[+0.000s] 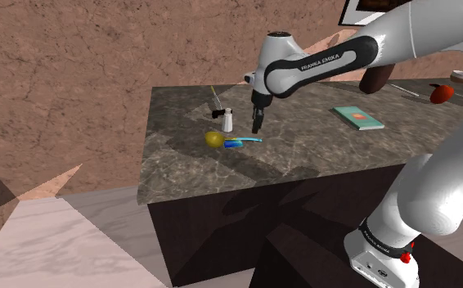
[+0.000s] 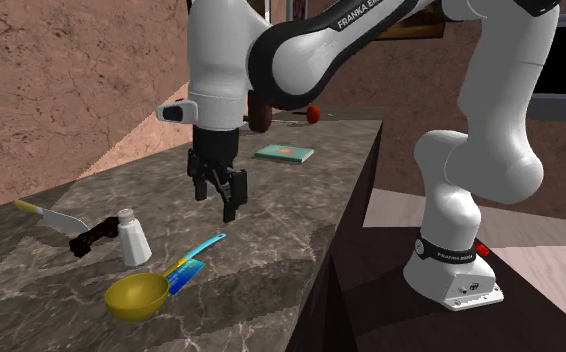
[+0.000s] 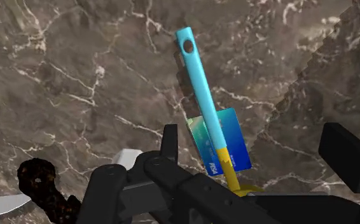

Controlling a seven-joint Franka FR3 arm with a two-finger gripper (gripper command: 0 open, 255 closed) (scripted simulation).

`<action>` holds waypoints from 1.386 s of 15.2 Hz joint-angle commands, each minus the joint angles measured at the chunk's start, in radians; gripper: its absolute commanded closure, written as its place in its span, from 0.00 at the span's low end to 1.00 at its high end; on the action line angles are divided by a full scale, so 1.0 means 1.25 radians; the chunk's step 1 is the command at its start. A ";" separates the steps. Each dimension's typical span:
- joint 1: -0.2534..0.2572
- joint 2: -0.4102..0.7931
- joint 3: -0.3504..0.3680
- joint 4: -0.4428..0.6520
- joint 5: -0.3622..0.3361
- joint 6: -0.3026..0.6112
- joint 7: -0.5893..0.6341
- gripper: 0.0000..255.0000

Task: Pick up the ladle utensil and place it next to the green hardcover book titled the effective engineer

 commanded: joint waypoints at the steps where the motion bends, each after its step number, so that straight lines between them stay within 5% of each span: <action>1: 0.012 0.053 0.008 0.024 -0.003 0.042 -0.041 0.00; 7: 0.038 0.199 0.037 0.111 -0.020 0.135 -0.156 0.00; 21: 0.037 0.266 0.036 0.110 -0.026 0.204 -0.156 0.00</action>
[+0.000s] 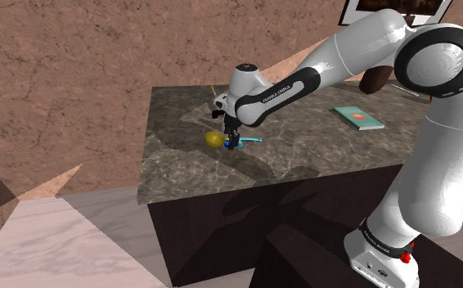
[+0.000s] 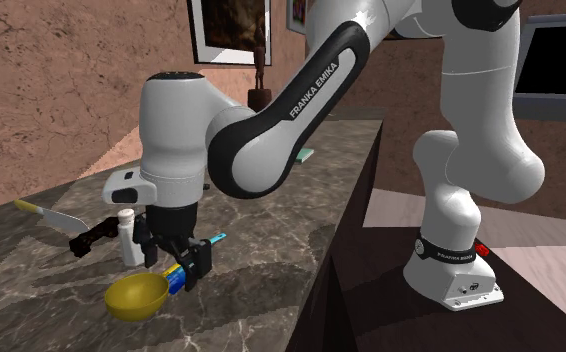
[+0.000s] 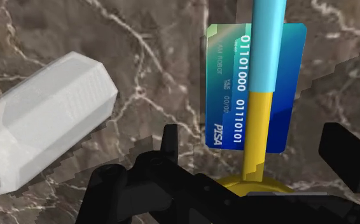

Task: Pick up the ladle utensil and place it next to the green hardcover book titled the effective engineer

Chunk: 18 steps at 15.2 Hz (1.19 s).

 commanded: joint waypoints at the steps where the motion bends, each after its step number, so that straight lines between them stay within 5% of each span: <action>1: 0.000 0.000 0.000 0.000 0.000 0.000 0.000 0.00; 2: 0.000 0.000 0.000 0.000 0.000 0.000 0.000 0.00; 3: 0.000 0.000 0.000 0.000 0.000 0.000 0.000 1.00; 18: -0.001 -0.037 0.002 0.020 0.006 -0.058 -0.006 1.00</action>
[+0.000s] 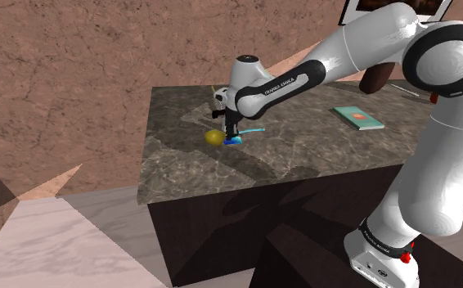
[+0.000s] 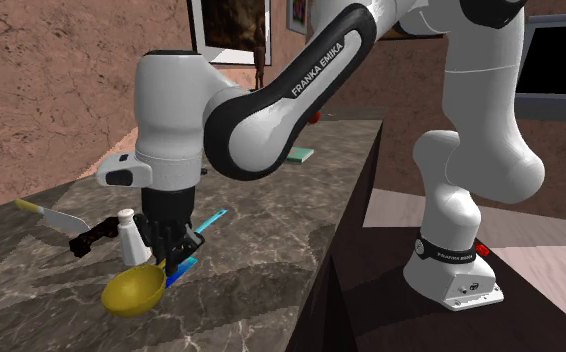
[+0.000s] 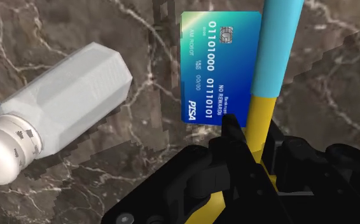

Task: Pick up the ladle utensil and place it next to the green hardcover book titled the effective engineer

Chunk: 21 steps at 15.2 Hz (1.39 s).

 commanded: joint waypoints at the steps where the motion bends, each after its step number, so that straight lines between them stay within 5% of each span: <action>1: 0.000 -0.013 0.001 0.006 0.002 -0.019 -0.001 1.00; 18: 0.000 -0.087 0.003 0.097 0.013 -0.185 -0.016 1.00; 21: -0.019 -0.161 -0.013 0.006 0.022 -0.165 -0.054 1.00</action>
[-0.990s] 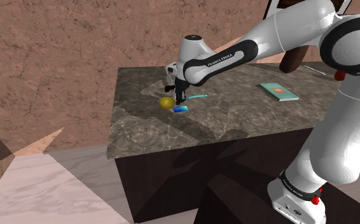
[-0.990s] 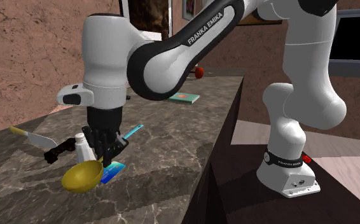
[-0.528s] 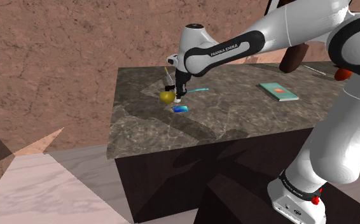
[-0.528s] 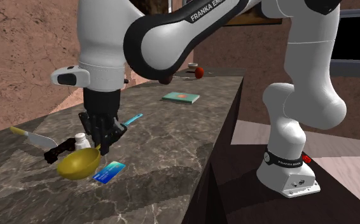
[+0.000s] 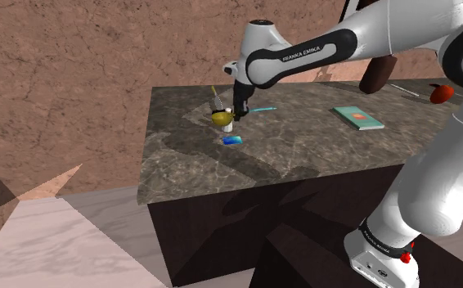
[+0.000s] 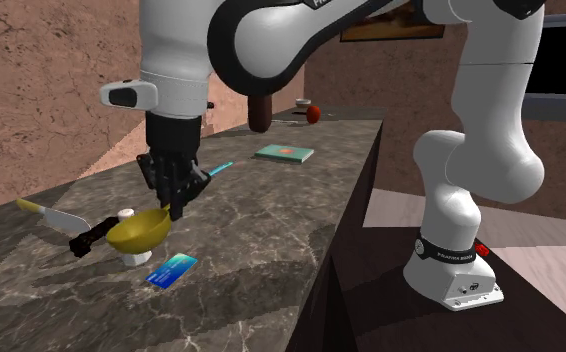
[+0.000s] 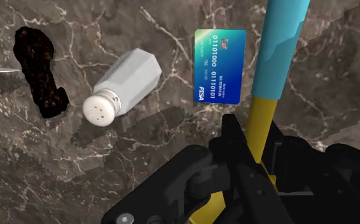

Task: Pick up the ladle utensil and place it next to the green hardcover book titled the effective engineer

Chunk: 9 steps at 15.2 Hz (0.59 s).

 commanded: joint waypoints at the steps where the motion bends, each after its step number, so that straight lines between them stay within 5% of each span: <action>1: -0.011 -0.050 -0.010 -0.060 0.004 0.010 -0.023 1.00; 9: -0.060 -0.231 -0.075 -0.255 0.006 0.029 -0.136 1.00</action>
